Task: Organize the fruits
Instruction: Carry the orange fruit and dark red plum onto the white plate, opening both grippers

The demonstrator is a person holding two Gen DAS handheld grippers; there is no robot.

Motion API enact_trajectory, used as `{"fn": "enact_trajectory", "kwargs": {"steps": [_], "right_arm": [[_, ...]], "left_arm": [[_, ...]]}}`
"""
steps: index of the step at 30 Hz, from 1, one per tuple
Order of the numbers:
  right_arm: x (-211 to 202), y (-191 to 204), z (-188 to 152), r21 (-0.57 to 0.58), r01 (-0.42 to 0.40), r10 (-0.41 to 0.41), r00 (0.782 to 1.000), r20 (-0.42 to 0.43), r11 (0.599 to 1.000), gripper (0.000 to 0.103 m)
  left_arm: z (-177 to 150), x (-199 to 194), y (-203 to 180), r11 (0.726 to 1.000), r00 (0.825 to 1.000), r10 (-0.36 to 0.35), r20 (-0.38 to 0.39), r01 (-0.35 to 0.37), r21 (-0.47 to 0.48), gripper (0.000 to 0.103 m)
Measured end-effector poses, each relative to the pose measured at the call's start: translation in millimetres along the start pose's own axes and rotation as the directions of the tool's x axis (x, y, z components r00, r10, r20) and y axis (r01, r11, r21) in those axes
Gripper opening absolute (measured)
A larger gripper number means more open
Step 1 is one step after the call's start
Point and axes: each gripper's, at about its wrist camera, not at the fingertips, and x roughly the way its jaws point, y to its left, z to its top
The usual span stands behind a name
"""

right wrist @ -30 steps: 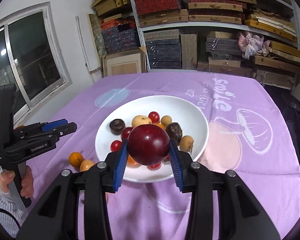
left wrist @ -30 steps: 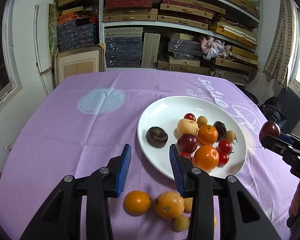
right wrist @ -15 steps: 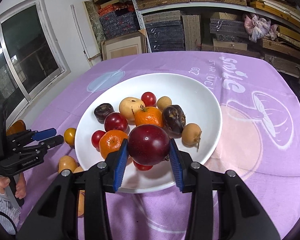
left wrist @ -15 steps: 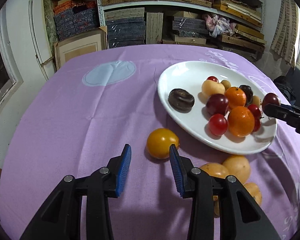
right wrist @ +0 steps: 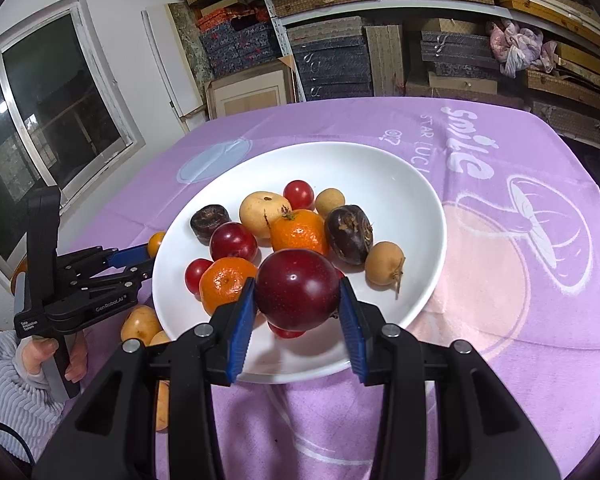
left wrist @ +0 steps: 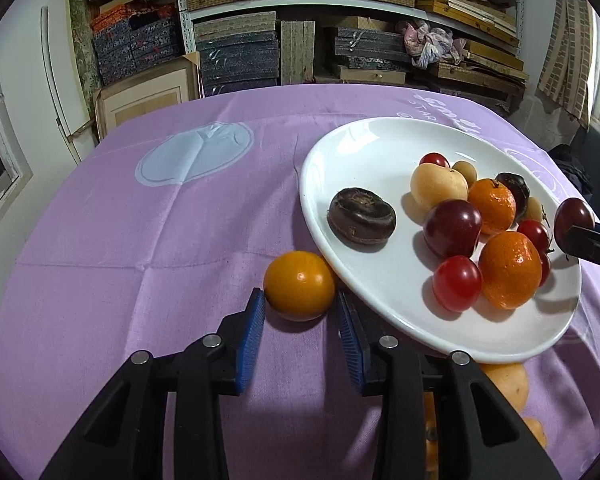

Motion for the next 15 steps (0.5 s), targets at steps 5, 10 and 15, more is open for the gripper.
{"fn": "enact_trajectory", "kwargs": {"steps": [5, 10, 15], "right_arm": [[6, -1, -1, 0.003, -0.006, 0.006, 1.0, -0.016, 1.0, 0.04], [10, -1, -3, 0.0, -0.009, 0.009, 1.0, -0.027, 1.0, 0.04], [11, 0, -4, 0.0, -0.012, 0.012, 0.999, -0.031, 1.0, 0.04]], "left_arm": [[8, 11, 4, 1.0, 1.0, -0.009, -0.015, 0.009, 0.008, 0.04], [14, 20, 17, 0.998, 0.998, -0.06, -0.028, 0.059, -0.027, 0.04], [16, 19, 19, 0.998, 0.999, -0.051, -0.012, 0.051, -0.031, 0.039]]}}
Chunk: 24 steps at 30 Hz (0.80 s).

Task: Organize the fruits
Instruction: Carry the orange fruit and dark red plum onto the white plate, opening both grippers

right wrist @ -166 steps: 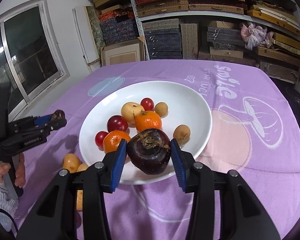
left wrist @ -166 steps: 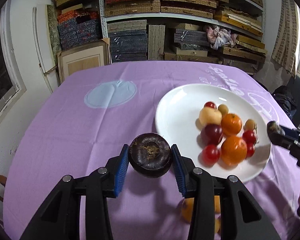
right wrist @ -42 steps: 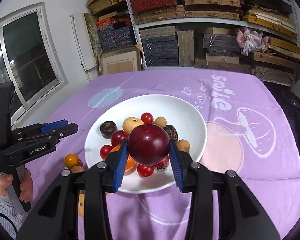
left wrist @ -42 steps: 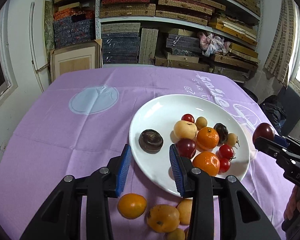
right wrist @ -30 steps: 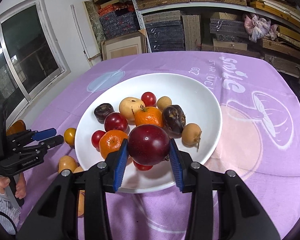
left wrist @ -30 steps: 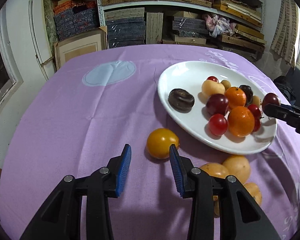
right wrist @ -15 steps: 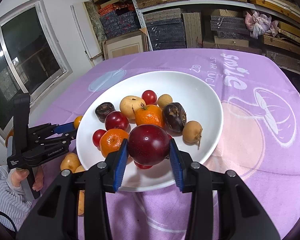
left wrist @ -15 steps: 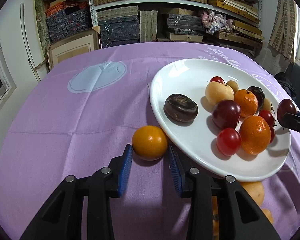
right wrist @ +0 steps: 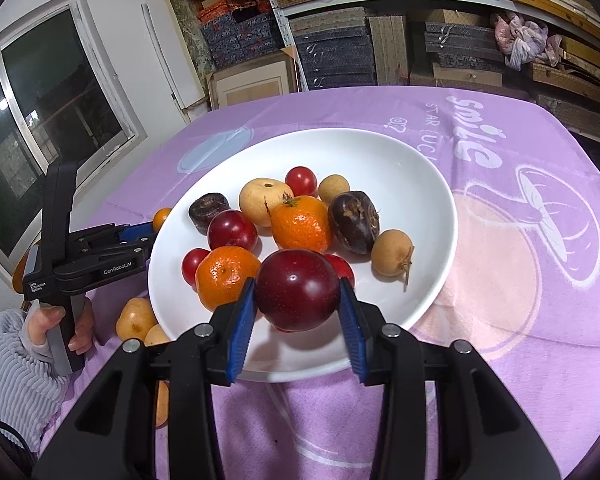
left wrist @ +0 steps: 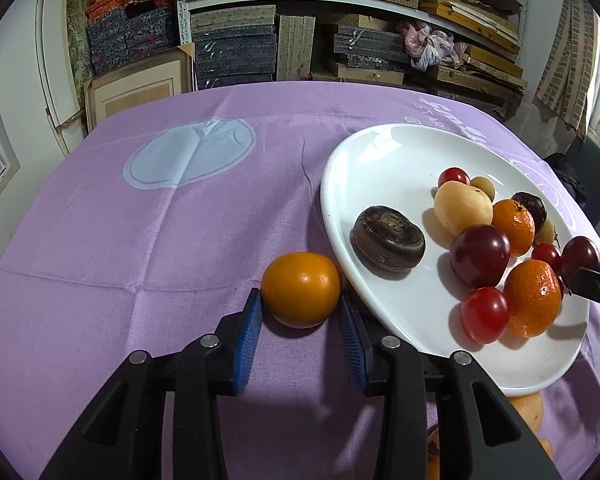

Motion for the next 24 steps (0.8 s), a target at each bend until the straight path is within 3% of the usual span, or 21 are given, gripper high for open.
{"fn": "enact_trajectory", "kwargs": {"steps": [7, 11, 15, 19, 24], "right_arm": [[1, 1, 0, -0.001, -0.002, 0.002, 1.0, -0.001, 1.0, 0.04], [-2, 3, 1, -0.011, 0.008, -0.008, 1.0, 0.008, 1.0, 0.04], [-2, 3, 0, -0.019, 0.02, -0.02, 1.0, 0.009, 1.0, 0.04], [-6, 7, 0, -0.036, 0.021, -0.02, 0.999, 0.024, 0.999, 0.04], [-4, 12, 3, -0.06, 0.041, -0.038, 0.998, 0.042, 0.997, 0.04]], "left_arm": [[-6, -18, 2, 0.999, 0.998, 0.037, 0.057, -0.035, -0.022, 0.038], [-2, -46, -10, 1.0, 0.995, 0.016, 0.099, -0.014, -0.014, 0.038], [16, -63, -46, 0.998, 0.992, -0.044, 0.118, 0.038, 0.052, 0.038], [22, -52, -79, 0.994, 0.993, -0.055, 0.106, 0.044, 0.104, 0.039], [22, -26, -82, 0.996, 0.997, -0.059, 0.055, 0.056, 0.068, 0.039]]}}
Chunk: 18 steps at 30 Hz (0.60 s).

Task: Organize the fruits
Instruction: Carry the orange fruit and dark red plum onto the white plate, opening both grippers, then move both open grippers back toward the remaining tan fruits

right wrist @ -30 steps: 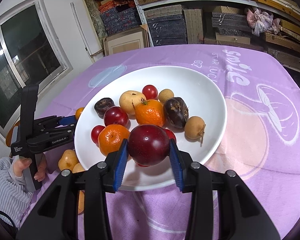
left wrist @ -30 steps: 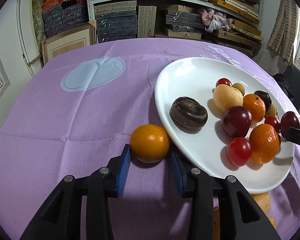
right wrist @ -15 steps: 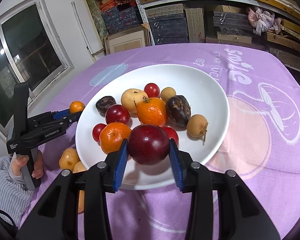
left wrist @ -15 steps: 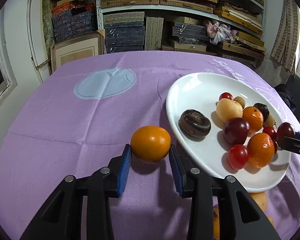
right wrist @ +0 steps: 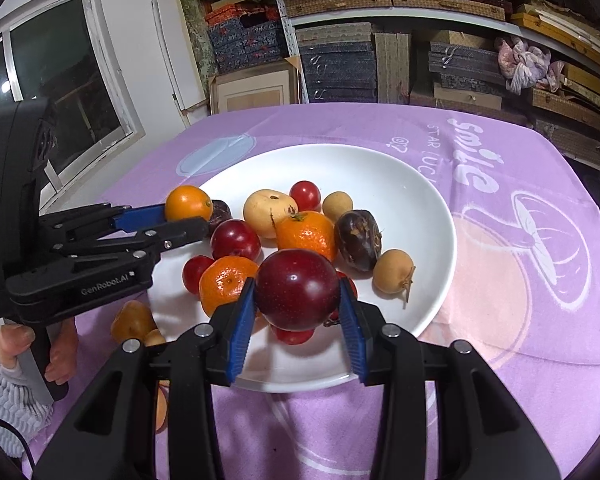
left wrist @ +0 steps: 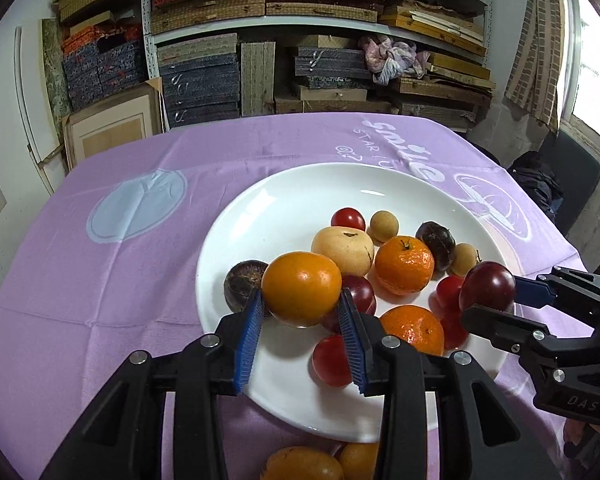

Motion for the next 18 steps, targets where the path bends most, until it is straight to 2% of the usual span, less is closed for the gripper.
{"fn": "enact_trajectory", "kwargs": {"steps": [8, 11, 12, 13, 18], "right_arm": [[2, 5, 3, -0.009, -0.015, 0.015, 1.0, 0.013, 1.0, 0.041], [0, 2, 3, 0.006, -0.026, 0.026, 0.999, 0.037, 1.0, 0.053], [-4, 0, 4, 0.014, -0.03, 0.03, 0.998, 0.047, 0.999, 0.053], [-10, -1, 5, 0.018, -0.039, 0.038, 0.998, 0.057, 0.999, 0.053], [-75, 15, 15, -0.004, -0.07, 0.07, 0.978, 0.195, 0.998, 0.053]], "left_arm": [[4, -6, -1, 1.0, 1.0, 0.027, 0.015, -0.026, -0.009, 0.039], [7, -21, 1, 0.999, 0.999, 0.021, 0.033, -0.02, -0.03, 0.039], [8, -27, 3, 0.999, 0.999, 0.019, 0.036, -0.018, -0.034, 0.046], [8, -34, 4, 0.999, 0.999, 0.012, 0.042, -0.01, -0.039, 0.053], [-7, -83, 9, 0.998, 0.994, 0.027, 0.105, -0.021, -0.054, 0.053]]}}
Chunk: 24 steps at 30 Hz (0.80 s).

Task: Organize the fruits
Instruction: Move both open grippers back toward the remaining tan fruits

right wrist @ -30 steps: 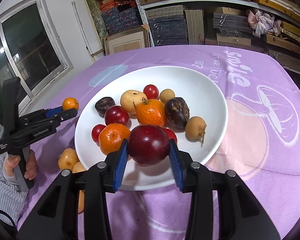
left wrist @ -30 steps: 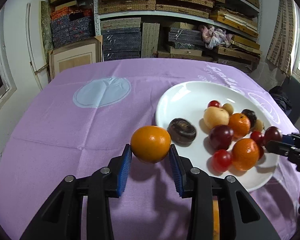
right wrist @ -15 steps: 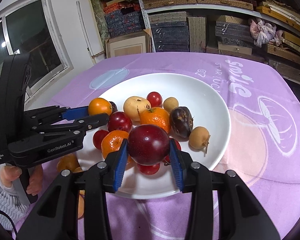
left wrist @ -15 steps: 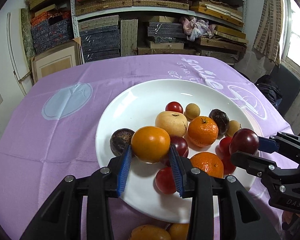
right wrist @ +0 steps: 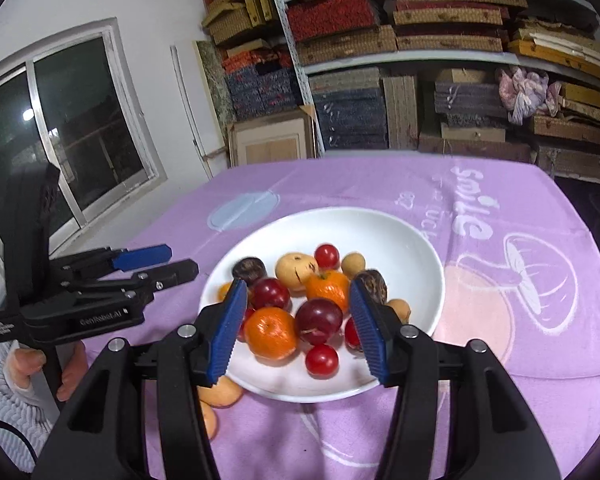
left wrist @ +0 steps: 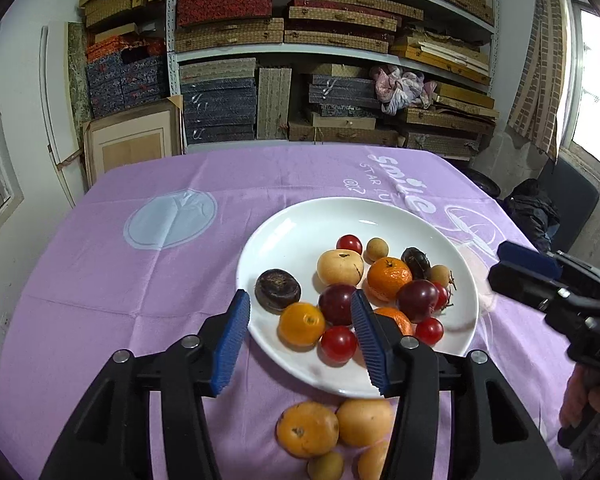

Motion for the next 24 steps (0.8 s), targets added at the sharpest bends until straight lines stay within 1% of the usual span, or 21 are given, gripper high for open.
{"fn": "enact_trajectory", "kwargs": {"steps": [2, 3, 4, 6, 8, 10, 11, 13, 15, 20, 24], "right_arm": [[-29, 13, 4, -0.014, -0.02, 0.021, 0.998, 0.051, 1.0, 0.053], [-41, 19, 2, -0.018, -0.034, 0.035, 0.997, 0.065, 0.999, 0.056], [-49, 24, -1, -0.017, -0.046, 0.047, 0.996, 0.072, 0.999, 0.063], [-58, 35, -14, -0.022, -0.055, 0.057, 0.996, 0.065, 0.998, 0.068], [-62, 43, -37, -0.022, -0.039, 0.04, 0.997, 0.059, 0.999, 0.071], [-57, 47, -57, -0.023, -0.032, 0.033, 0.999, 0.019, 0.999, 0.071], [-56, 49, -65, -0.025, -0.023, 0.023, 1.0, 0.013, 0.999, 0.072], [-50, 50, -79, -0.022, -0.009, 0.009, 1.0, 0.0, 1.0, 0.078], [-42, 49, -89, -0.019, 0.007, -0.007, 1.0, -0.019, 1.0, 0.08], [-22, 48, -99, -0.026, 0.009, -0.011, 0.997, -0.081, 1.0, 0.081], [-17, 46, -100, -0.03, 0.012, -0.015, 0.995, -0.096, 0.999, 0.082]], "left_arm": [[-10, -20, 5, 1.0, 1.0, 0.001, 0.014, 0.0, -0.014, 0.054], [-17, -28, 7, 1.0, 1.0, 0.002, 0.015, -0.002, -0.019, 0.057], [-24, -34, 9, 1.0, 1.0, 0.003, 0.014, -0.003, -0.02, 0.063], [-40, -41, 11, 1.0, 1.0, 0.008, 0.005, -0.008, -0.014, 0.067], [-58, -42, 10, 1.0, 1.0, 0.022, -0.005, -0.022, 0.002, 0.067], [-74, -38, 9, 1.0, 1.0, 0.015, -0.021, -0.015, 0.003, 0.067], [-80, -35, 9, 1.0, 1.0, 0.003, -0.028, -0.003, -0.003, 0.067], [-93, -31, 10, 0.999, 0.999, -0.026, -0.034, 0.025, -0.02, 0.067], [-102, -27, 9, 0.999, 0.998, -0.037, -0.046, 0.036, -0.022, 0.067], [-108, -23, -2, 0.999, 0.999, -0.023, -0.048, 0.024, 0.029, 0.067], [-115, -13, -16, 0.996, 0.997, -0.016, -0.075, 0.023, 0.086, 0.067]]}}
